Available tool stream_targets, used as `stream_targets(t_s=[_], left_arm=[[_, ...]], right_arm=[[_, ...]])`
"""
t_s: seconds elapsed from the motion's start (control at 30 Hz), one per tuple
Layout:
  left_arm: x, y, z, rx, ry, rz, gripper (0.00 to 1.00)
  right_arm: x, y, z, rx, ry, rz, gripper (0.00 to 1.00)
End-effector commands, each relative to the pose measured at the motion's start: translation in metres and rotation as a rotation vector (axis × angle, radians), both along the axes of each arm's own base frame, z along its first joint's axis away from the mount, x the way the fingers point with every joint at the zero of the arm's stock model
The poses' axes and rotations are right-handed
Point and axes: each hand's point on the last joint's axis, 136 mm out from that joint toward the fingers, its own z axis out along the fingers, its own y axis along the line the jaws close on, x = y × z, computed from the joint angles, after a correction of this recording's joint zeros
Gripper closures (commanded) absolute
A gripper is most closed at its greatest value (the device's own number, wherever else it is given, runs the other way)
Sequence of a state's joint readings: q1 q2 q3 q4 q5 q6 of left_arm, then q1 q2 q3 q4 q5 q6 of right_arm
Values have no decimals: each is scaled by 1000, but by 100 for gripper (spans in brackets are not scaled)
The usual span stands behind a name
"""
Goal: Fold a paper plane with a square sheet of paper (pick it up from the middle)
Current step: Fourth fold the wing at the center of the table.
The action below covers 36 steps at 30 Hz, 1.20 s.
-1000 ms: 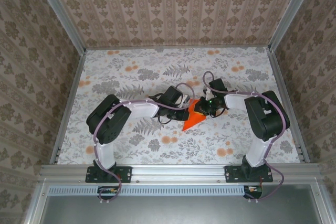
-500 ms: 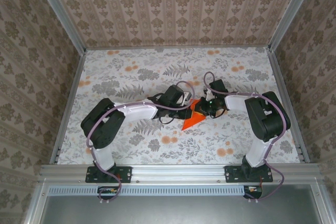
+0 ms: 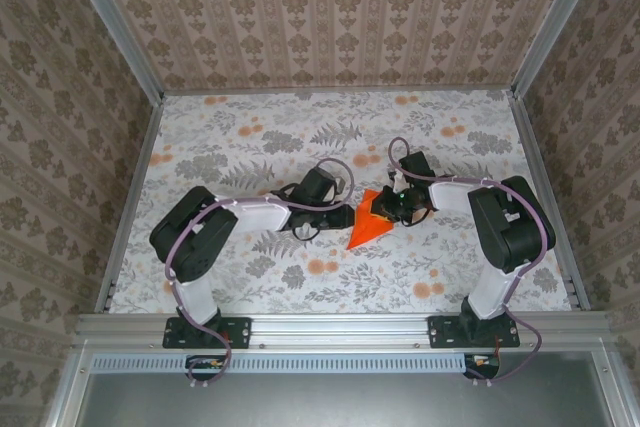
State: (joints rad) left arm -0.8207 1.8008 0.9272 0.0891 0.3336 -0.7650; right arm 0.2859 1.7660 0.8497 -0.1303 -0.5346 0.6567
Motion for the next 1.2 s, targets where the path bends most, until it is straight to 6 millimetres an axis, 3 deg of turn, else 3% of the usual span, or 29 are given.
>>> stream_targets(t_s=[0.0,0.37,0.47,0.6,0.8,0.97,1.17], left_arm=[[6,-13,8,-104,33,16,68],[6,-21,-6,-117,97,-4,69],[6,-26,-3,-142,98,-15,77],[7,-30,1,-165,94,-34,80],[7,-35,7,-191,70,-63,90],[6,-35,12,-196,37,-87,98],[2,-38,22,-214,-14,-130,100]], right_arm=[[-13,0,-1,-5,32,25,84],[-10,5,9,32,13,36,84],[-11,5,8,34,14,36,84],[-11,6,9,40,15,37,84],[-9,5,23,50,-8,34,81],[-14,-9,37,8,-46,3,71],[-30,-39,23,-135,-10,-62,65]])
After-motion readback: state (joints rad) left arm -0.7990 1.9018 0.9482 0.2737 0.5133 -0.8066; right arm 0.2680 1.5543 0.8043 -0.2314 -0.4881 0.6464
